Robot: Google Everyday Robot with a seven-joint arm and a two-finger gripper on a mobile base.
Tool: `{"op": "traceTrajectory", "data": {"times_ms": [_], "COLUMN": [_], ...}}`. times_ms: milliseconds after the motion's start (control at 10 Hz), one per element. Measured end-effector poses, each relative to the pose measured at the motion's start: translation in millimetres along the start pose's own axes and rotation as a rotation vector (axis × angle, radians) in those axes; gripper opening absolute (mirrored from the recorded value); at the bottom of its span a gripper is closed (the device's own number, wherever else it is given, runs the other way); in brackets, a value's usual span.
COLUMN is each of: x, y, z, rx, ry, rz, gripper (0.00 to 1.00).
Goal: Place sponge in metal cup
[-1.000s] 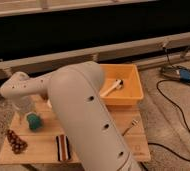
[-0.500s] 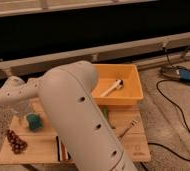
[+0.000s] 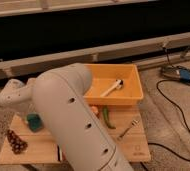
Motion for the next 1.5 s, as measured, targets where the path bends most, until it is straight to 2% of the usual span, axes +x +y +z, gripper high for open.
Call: {"op": "traceTrajectory", "data": {"times_ms": [300,600,700,900,1000,1200,1500], "x": [-3.7,0.1,0.6,0.5,-1.3,-8.0,-41.3], "y": [-1.2,0.0,-1.7,-5.0,-7.5,-14.9,-40.8], "z": [5.2,3.6,-1.3,-6.8,-13.8,-35.8,-75.5], "rx": [0.025,0.031,0.033,0.032,0.029,0.020,-0.015], "ry": [0.018,0.065,0.075,0.082,0.079,0.062,0.017], "rz": [-0.011,-0.026,-0.028,-0.029,-0.028,-0.026,-0.008], "gripper": [0.62,0.34,0.22,0.04,0.00,0.00,0.00]}}
